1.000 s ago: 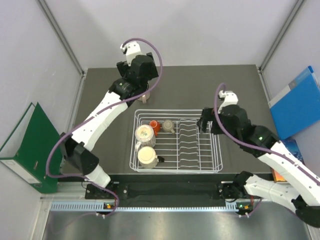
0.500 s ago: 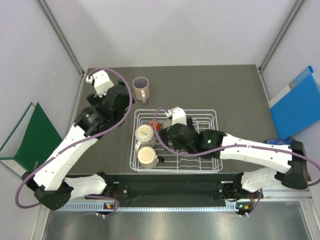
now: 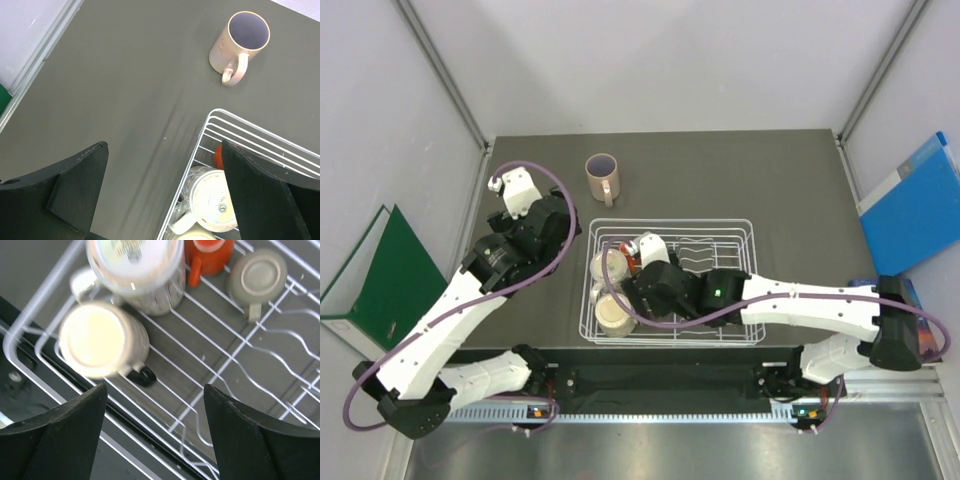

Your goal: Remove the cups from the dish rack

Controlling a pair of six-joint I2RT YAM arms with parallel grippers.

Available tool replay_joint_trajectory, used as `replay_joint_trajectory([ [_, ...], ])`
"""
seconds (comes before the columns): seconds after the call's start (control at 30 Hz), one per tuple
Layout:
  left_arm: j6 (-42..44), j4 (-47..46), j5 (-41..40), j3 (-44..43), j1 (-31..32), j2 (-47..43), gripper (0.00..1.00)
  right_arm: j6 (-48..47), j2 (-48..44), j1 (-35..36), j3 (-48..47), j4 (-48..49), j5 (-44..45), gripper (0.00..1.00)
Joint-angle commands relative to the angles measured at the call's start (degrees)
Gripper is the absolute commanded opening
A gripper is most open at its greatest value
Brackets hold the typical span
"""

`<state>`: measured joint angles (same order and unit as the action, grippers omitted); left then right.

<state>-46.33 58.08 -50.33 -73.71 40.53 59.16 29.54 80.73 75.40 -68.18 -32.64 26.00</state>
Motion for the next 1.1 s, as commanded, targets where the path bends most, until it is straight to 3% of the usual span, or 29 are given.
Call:
replay_joint_trajectory([
  [0.0,1.41,-2.09,0.23,1.2,0.16,-1.59,0.99,-3.87,-5.66,0.98,5.85,0.12,-4.02,0.79],
  [0.2,1.85,-3.5,1.72,2.08,0.16,-0.45,0.99,-5.81,-7.52,1.16,9.91,2.23,-7.89,0.8],
  [0.73,-1.4,0.98,2.78,3.31,0.16,-0.7,0.99,-12.05,5.57,3.09,8.33,10.49,-12.99,0.78],
  [1.07,-2.72,3.35,2.6,3.75,0.16,-2.46,0.99,-14.86,12.34,2.74,5.25,12.52,-13.43,0.6],
])
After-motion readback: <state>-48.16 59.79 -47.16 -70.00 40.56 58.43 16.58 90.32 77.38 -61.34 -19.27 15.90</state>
